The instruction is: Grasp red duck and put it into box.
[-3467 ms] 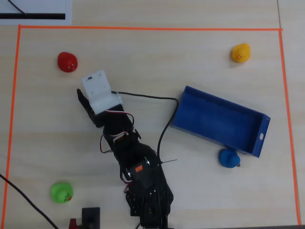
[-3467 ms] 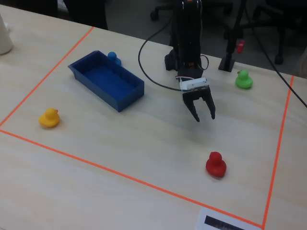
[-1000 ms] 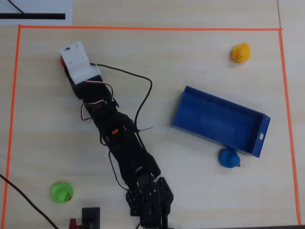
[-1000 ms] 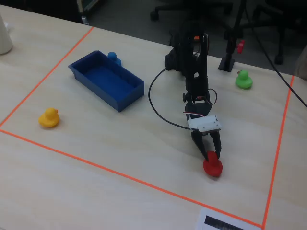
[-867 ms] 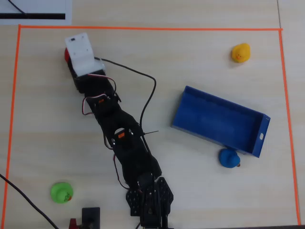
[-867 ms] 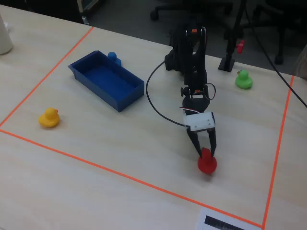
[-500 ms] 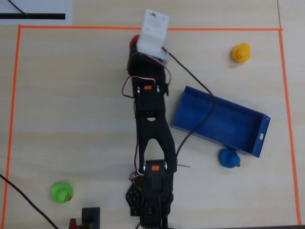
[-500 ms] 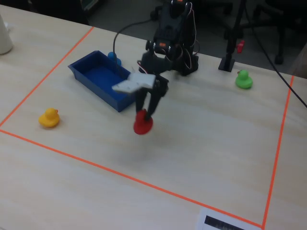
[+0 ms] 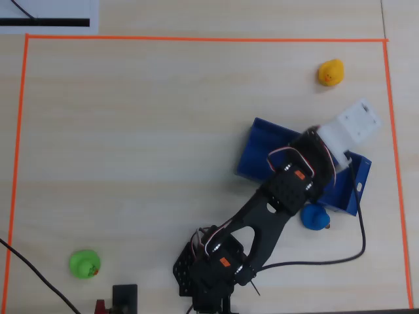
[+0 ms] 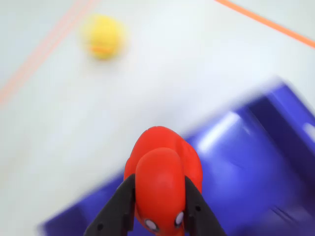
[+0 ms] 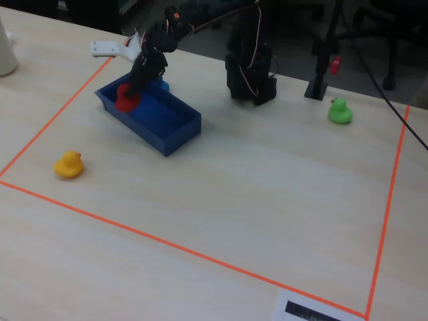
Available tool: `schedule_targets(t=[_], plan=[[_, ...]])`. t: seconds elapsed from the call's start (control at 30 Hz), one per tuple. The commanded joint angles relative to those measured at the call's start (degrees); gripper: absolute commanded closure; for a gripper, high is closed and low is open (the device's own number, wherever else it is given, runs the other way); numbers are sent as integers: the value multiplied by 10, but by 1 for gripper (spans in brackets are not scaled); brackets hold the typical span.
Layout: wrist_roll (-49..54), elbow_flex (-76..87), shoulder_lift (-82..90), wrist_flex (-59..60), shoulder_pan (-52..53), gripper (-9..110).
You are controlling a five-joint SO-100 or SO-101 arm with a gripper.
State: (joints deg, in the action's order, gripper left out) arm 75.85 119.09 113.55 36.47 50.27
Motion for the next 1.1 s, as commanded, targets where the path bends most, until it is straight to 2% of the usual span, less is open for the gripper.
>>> schedule_targets(t=[0.0,0.13,0.37,0.5,0.9,1.0,1.07], plan=[[2,-21,5,52,41,101],[5,-27,1,103,62,101],[12,-27,-11,106,58,101],[40,-26,-13,135,57,89],[38,-25,-3,149,41,83],[37,-25,12,134,32,86],[28,-27,32,122,11,98]])
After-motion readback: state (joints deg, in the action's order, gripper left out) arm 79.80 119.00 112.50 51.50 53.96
